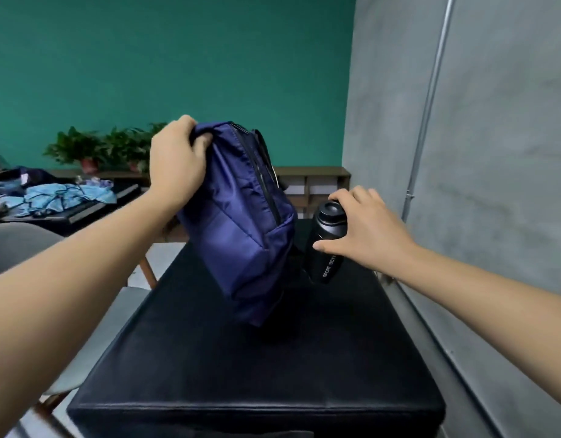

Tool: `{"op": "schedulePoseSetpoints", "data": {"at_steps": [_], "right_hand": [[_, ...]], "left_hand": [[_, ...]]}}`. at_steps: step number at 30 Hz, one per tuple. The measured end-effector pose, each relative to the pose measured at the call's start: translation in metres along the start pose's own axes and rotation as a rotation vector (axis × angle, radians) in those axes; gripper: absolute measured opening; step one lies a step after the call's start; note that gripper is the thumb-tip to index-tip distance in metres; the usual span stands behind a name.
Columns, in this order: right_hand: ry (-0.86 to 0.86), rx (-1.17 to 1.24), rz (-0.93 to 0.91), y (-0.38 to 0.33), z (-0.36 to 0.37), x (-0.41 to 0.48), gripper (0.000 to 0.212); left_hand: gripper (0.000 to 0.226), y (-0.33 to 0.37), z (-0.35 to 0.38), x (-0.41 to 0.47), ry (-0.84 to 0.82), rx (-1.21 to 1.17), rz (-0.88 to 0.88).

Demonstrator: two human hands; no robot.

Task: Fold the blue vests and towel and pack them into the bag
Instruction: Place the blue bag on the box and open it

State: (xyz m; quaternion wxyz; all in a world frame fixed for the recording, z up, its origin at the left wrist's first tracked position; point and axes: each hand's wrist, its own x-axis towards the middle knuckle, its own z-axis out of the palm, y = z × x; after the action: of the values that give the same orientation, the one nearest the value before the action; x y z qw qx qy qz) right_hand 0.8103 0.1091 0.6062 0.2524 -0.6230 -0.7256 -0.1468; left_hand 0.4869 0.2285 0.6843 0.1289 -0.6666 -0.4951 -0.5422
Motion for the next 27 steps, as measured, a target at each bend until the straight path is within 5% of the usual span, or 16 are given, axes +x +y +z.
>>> {"op": "schedulePoseSetpoints", "data": {"at_steps": [11, 23, 27], "right_hand": [[-0.033, -0.155, 0.086, 0.088, 0.005, 0.012, 0.085], [-0.083, -0.201, 0.115, 0.107, 0.041, 0.046, 0.087], [-0.109, -0.196, 0.141, 0.116, 0.065, 0.072, 0.086]], "left_hand": [[0.012, 0.052, 0.095, -0.162, -0.059, -0.448, -0.207], [0.009, -0.002, 0.082, -0.278, -0.372, -0.514, -0.506], [0.033, -0.023, 0.075, -0.272, -0.378, -0.524, -0.495]]}}
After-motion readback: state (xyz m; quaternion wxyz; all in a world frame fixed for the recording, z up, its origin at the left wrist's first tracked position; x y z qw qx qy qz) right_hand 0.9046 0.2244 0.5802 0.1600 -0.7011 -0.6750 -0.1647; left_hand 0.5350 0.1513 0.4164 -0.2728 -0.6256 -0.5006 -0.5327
